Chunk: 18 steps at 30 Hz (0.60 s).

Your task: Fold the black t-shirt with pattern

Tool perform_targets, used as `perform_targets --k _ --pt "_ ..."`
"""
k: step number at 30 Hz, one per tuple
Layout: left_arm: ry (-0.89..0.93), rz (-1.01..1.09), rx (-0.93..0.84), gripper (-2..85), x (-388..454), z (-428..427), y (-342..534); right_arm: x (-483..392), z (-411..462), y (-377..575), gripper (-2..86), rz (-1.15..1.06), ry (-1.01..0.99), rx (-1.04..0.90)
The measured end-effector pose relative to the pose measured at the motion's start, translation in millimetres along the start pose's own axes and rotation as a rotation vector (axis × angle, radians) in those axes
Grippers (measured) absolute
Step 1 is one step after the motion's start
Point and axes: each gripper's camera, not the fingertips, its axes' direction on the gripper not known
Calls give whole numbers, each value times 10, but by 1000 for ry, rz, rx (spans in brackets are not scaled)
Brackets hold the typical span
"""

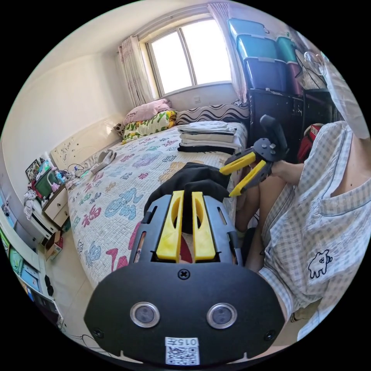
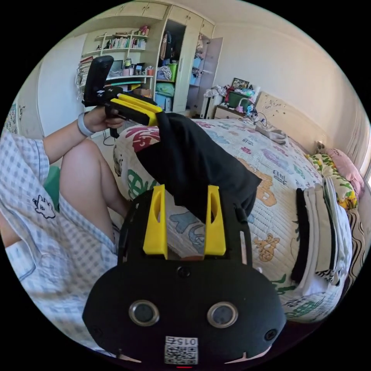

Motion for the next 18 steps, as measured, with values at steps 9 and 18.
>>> perform_targets --k 9,18 --pt "36 -38 4 11 70 116 138 -452 566 400 40 -233 425 -13" --pt "-41 122 22 11 407 160 70 -305 379 386 36 -540 465 -78"
